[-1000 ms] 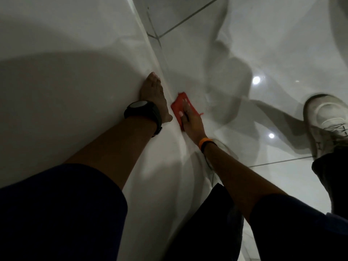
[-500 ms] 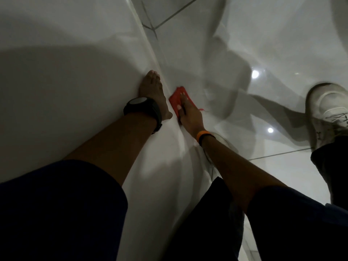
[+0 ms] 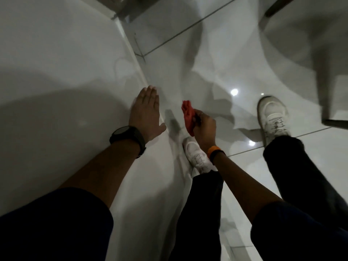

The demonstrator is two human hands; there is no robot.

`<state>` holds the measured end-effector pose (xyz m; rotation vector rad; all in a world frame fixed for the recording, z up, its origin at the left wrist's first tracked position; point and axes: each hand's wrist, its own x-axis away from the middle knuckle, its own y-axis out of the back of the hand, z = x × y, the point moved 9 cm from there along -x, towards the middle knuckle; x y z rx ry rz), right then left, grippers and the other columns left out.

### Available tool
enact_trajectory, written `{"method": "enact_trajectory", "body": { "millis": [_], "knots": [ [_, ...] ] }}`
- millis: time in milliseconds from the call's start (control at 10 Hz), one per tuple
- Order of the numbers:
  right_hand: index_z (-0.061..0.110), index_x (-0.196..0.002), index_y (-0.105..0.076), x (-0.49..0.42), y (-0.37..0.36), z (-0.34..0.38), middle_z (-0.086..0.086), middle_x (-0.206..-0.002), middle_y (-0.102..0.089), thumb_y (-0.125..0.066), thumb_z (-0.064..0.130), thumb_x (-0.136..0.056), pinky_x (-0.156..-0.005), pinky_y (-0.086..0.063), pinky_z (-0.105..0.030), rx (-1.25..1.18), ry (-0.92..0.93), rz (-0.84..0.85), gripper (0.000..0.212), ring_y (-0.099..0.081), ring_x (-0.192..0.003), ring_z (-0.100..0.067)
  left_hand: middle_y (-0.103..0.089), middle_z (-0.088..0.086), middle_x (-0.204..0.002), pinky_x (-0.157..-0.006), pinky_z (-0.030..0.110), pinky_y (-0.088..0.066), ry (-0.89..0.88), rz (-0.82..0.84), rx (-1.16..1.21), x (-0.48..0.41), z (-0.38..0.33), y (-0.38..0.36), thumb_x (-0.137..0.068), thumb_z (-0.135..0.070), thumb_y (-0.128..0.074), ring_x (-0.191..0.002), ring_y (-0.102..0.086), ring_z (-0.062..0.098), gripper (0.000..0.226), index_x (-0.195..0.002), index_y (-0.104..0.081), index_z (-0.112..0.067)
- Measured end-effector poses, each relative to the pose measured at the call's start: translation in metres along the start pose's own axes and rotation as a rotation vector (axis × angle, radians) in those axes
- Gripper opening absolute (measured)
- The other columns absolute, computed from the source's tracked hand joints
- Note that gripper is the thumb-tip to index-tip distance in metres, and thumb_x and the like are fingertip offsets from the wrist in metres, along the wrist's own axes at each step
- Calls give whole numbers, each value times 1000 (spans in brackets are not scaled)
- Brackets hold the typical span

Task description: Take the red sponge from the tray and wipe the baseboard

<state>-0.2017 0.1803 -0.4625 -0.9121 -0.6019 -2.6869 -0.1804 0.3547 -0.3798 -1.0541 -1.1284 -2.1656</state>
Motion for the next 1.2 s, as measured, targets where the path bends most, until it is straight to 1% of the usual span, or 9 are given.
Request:
{"method": "enact_trajectory", "body": {
  "millis": [200, 400, 500, 600, 700, 800, 900, 1000, 1200],
  "knots": [
    [11, -124, -70, 47, 184, 149, 3, -107, -74, -52, 15, -93, -87, -53, -10, -73, 252, -186, 37, -65, -93, 12, 4, 22, -168, -128, 44, -2, 64, -273, 277, 64, 14, 133, -97, -66, -33, -159, 3, 31, 100, -161, -2, 4],
    [16, -126, -69, 125, 397, 299, 14, -124, -70, -54, 3, -95, -100, -43, -6, 86, 537, -421, 36, -68, -113, -3, -6, 22, -168, -128, 45, -10, 21, -637, 506, 130, 11, 342, -95, -61, -37, -158, -8, 32, 96, -160, -13, 6],
    [12, -131, -67, 136, 470, 333, -3, -126, -72, -46, 5, -92, -102, -52, -24, 173, 604, -499, 45, -70, -112, -19, -12, 22, -167, -127, 46, -14, -38, -760, 569, 146, -2, 427, -93, -59, -41, -158, -12, 32, 95, -159, -19, 6],
    [8, -133, -66, 125, 541, 349, -11, -130, -70, -46, -13, -81, -103, -56, -42, 414, 675, -590, 60, -68, -119, -29, -14, 20, -168, -128, 46, -14, -80, -818, 601, 147, -33, 519, -90, -63, -51, -158, -14, 31, 99, -160, -21, 1],
    [6, -132, -67, 97, 557, 336, -14, -133, -69, -53, -19, -77, -102, -58, -47, 652, 637, -567, 62, -67, -121, -35, -10, 18, -168, -129, 44, -11, -77, -818, 576, 139, -56, 556, -91, -66, -46, -158, -12, 30, 101, -161, -14, -1],
    [4, -133, -66, 58, 558, 294, -15, -137, -66, -66, -10, -85, -99, -59, -53, 922, 580, -364, 50, -63, -127, -39, 3, 15, -170, -128, 45, -7, -105, -703, 542, 118, -96, 576, -94, -71, -33, -159, -1, 30, 101, -161, 1, -5],
    [9, -150, -48, 43, 546, 258, -13, -157, -46, -58, 7, -99, -118, -43, -52, 1082, 504, -155, 52, -42, -147, -37, 7, 13, -170, -128, 44, -4, -130, -610, 544, 110, -118, 566, -96, -71, -31, -159, 4, 29, 98, -162, 2, -7],
    [18, -163, -10, 35, 536, 224, -11, -172, -7, -43, 34, -107, -130, -16, -53, 1192, 408, -10, 68, -5, -159, -34, 9, 10, -170, -128, 44, -2, -163, -519, 596, 111, -137, 551, -95, -73, -33, -159, 8, 27, 99, -163, 3, -11],
    [22, -163, -4, 35, 538, 268, -12, -172, -2, -29, 57, -105, -130, -8, -58, 1226, 428, -91, 72, 4, -159, -34, 9, 12, -169, -128, 44, -7, -90, -637, 527, 133, -106, 565, -96, -72, -32, -159, 5, 28, 99, -163, 2, -8]
  ]
}}
